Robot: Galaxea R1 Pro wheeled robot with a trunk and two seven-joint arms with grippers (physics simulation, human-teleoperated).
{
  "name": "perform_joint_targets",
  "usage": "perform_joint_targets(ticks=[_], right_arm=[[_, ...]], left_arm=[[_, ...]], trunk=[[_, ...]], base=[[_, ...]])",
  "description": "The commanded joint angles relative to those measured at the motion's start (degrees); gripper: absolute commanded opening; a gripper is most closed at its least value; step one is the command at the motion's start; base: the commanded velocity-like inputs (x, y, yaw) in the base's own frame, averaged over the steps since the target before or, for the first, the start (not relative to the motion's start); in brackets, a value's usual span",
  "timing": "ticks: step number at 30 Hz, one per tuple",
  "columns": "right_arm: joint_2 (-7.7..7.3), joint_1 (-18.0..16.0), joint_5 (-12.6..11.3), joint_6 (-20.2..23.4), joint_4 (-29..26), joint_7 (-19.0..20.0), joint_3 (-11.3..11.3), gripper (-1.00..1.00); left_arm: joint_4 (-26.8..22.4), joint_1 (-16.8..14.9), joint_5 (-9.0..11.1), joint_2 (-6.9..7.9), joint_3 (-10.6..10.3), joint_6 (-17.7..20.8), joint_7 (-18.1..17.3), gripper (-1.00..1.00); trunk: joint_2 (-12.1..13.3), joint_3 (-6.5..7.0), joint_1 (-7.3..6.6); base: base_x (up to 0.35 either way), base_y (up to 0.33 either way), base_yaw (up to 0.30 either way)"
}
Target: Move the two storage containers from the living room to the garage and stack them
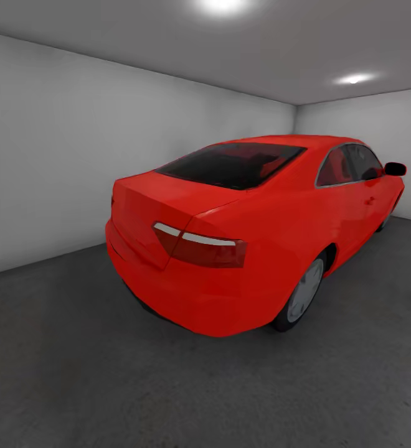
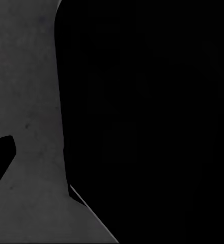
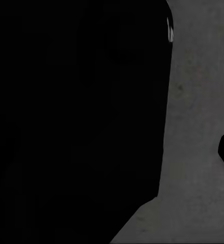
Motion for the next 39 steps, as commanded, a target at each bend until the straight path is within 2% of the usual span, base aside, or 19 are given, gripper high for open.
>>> perform_joint_targets(ticks=[1, 7, 12, 19, 27, 39], right_arm=[[0.0, 0.0, 0.0, 0.0, 0.0, 0.0, 0.0, 1.0], [-0.18, 0.0, 0.3, -0.2, 0.1, -0.1, 0.1, 1.0], [-0.26, 0.0, 0.3, -0.3, 0.1, -0.1, 0.0, 1.0], [-0.26, 0.0, 0.2, -1.3, 0.1, -0.1, -0.2, 1.0], [-0.26, 0.0, 0.1, -2.9, 0.1, -0.2, 0.2, 1.0], [-0.26, 0.0, 0.3, -3.1, 0.1, -0.2, 0.3, 1.0]], left_arm=[[0.0, 0.0, 0.0, 0.0, 0.0, 0.0, 0.0, 1.0], [-0.1, -0.1, 0.4, -0.37, 0.8, -0.3, -0.1, 1.0], [-1.5, 0.1, 2.0, -0.28, 2.0, -1.9, -0.1, 1.0], [-1.7, 0.1, 4.3, -0.19, 2.1, -4.1, 0.0, 1.0], [-1.7, 0.1, 6.8, 0.21, 1.7, -6.2, 0.1, 1.0], [-1.7, 0.1, 6.8, 0.23, 1.7, -6.2, 0.1, 1.0]], trunk=[[0.0, -0.03, 0.0], [0.0, -0.03, 0.0], [0.0, -0.03, 0.0], [0.0, -0.03, 0.0], [0.0, -0.03, 0.0], [0.0, -0.03, 0.0]], base=[[0.0, 0.0, 0.0], [0.0, 0.0, 0.0], [0.0, 0.0, 0.0], [0.0, 0.0, -0.03], [0.0, 0.0, -0.251], [0.0, 0.0, -0.292]])
